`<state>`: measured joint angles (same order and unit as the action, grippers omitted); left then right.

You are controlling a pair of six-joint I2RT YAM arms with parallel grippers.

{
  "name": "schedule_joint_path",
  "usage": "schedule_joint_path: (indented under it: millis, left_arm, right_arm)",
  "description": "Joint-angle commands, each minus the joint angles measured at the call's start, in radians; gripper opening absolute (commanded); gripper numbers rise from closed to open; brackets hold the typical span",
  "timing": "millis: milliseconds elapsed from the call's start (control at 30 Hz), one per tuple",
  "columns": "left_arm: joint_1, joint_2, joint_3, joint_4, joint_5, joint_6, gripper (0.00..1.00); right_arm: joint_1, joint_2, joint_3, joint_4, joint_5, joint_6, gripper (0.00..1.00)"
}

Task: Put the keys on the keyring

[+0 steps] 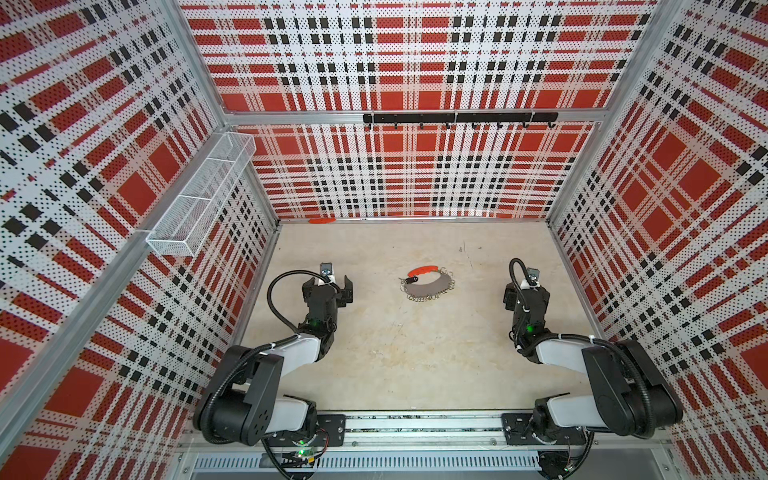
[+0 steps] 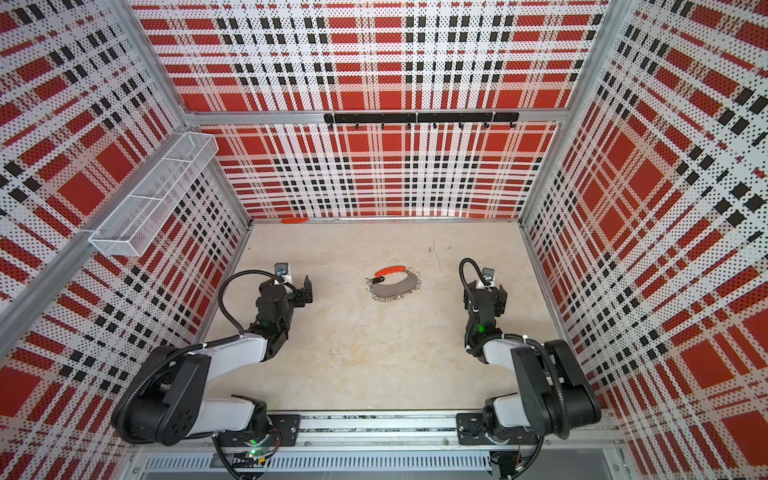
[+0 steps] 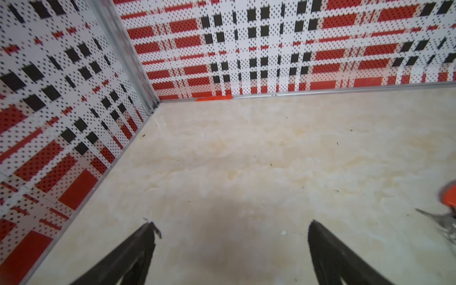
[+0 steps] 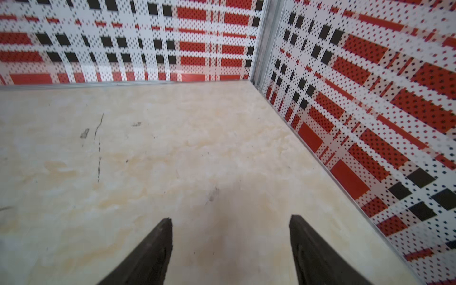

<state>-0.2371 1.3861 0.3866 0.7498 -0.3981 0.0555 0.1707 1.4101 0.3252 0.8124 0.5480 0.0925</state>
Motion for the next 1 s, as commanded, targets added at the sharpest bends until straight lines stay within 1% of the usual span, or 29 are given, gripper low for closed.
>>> schedule_joint_path:
  millis: [0, 33, 67, 100, 167, 233, 267, 300, 333, 367, 433, 467, 500, 533, 567, 600, 667, 700, 967]
  left_arm:
    - [0.025, 0.04, -0.061, 0.255, -0.012, 0.001, 0.98]
    - [0.046, 0.053, -0.083, 0.316, 0.016, -0.017, 0.98]
    - [0.058, 0.056, -0.079, 0.309, 0.012, -0.024, 0.98]
    - [0.063, 0.056, -0.074, 0.295, 0.003, -0.016, 0.98]
    - [0.082, 0.066, -0.078, 0.327, 0.014, -0.005, 0.98]
    - [0.102, 0.069, -0.087, 0.354, 0.033, -0.001, 0.98]
    - [0.107, 0.072, -0.099, 0.382, 0.035, 0.006, 0.98]
    - [0.115, 0.088, -0.123, 0.446, 0.038, 0.008, 0.98]
    - [0.122, 0.109, -0.146, 0.527, 0.041, 0.006, 0.98]
    - [0.132, 0.124, -0.161, 0.579, 0.023, -0.013, 0.98]
    - [0.161, 0.135, -0.181, 0.594, 0.021, -0.053, 0.98]
    - [0.177, 0.162, -0.196, 0.641, 0.029, -0.071, 0.98]
    - [0.184, 0.202, -0.209, 0.737, 0.029, -0.075, 0.98]
    - [0.185, 0.204, -0.218, 0.762, 0.007, -0.079, 0.98]
    - [0.186, 0.177, -0.212, 0.69, -0.002, -0.089, 0.98]
    - [0.183, 0.173, -0.207, 0.668, -0.008, -0.091, 0.98]
    - [0.173, 0.197, -0.211, 0.73, -0.021, -0.079, 0.98]
    - [0.157, 0.2, -0.214, 0.744, -0.047, -0.062, 0.98]
    - [0.15, 0.2, -0.221, 0.756, -0.053, -0.058, 0.98]
  right_arm:
    - [-0.025, 0.037, -0.038, 0.277, -0.095, -0.065, 0.78]
    - [-0.03, 0.056, -0.041, 0.288, -0.101, -0.058, 0.78]
    - [-0.036, 0.082, -0.054, 0.32, -0.113, -0.046, 0.79]
    - [-0.043, 0.125, -0.084, 0.438, -0.147, -0.058, 0.79]
    - [-0.045, 0.2, -0.117, 0.581, -0.165, -0.081, 0.82]
    - [-0.044, 0.161, -0.102, 0.472, -0.174, -0.061, 0.87]
    - [-0.044, 0.164, -0.094, 0.472, -0.164, -0.059, 0.89]
    - [-0.044, 0.187, -0.088, 0.505, -0.146, -0.066, 0.9]
    - [-0.044, 0.187, -0.083, 0.482, -0.128, -0.06, 0.99]
    - [-0.045, 0.169, -0.073, 0.433, -0.122, -0.044, 1.0]
    - [-0.045, 0.178, -0.076, 0.466, -0.125, -0.053, 1.0]
    - [-0.044, 0.187, -0.08, 0.482, -0.12, -0.06, 1.0]
    - [-0.045, 0.177, -0.079, 0.461, -0.123, -0.055, 1.0]
    - [-0.045, 0.176, -0.074, 0.45, -0.127, -0.05, 1.0]
    - [-0.045, 0.179, -0.076, 0.468, -0.127, -0.055, 1.0]
    - [-0.044, 0.179, -0.079, 0.469, -0.126, -0.057, 1.0]
    - [-0.044, 0.179, -0.076, 0.463, -0.127, -0.055, 1.0]
    - [-0.045, 0.179, -0.077, 0.462, -0.128, -0.054, 1.0]
    - [-0.045, 0.18, -0.075, 0.46, -0.128, -0.054, 1.0]
